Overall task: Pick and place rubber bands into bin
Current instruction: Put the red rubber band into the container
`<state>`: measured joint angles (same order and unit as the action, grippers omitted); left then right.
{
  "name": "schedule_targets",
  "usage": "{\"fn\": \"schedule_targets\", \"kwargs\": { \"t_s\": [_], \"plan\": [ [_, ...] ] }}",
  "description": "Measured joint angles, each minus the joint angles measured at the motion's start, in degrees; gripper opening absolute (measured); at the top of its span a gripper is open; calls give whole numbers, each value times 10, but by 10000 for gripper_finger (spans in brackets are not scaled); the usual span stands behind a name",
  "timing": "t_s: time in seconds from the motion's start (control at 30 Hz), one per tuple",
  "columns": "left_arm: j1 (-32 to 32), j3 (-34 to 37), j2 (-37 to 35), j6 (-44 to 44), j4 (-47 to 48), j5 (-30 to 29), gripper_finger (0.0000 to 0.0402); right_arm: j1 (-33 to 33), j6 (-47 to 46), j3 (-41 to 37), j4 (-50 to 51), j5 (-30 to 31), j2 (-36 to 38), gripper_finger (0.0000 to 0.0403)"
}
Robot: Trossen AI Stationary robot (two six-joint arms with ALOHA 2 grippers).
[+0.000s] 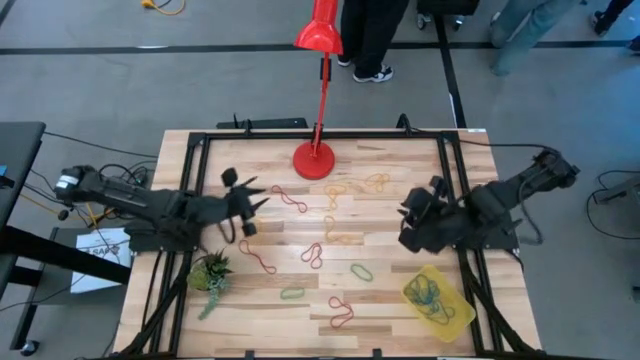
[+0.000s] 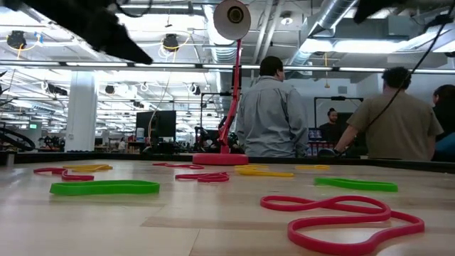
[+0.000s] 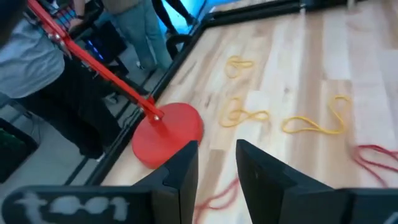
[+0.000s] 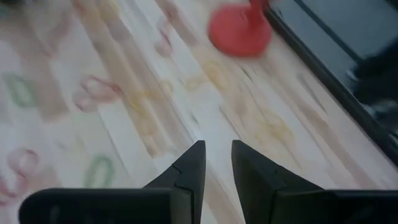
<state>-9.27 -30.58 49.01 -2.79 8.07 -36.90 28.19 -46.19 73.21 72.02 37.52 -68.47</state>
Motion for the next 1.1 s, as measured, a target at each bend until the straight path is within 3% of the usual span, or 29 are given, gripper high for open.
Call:
{"fn": "schedule_targets", "kwargs": {
  "t_s": [0.2,0.27,0.47,0.57,0.83,1.1],
  "plan": [
    [154,-1,114,-27,-67,214,100,-54,126,0,-138,-24,45,72],
    [186,-1,168,-24,-101,247,100,-67,160,-8,-185,-39,45,72],
    [226,-8,329,-57,-191,261,100,-107,326,-116,-403,-229,44,72],
    [235,-30,390,-78,-197,262,100,-136,382,-167,-481,-290,44,72],
    [249,-84,492,-84,-199,322,100,-247,402,-271,-608,-400,46,72],
    [249,-90,497,-90,-185,317,100,-276,332,-352,-679,-403,-18,72]
  ]
}}
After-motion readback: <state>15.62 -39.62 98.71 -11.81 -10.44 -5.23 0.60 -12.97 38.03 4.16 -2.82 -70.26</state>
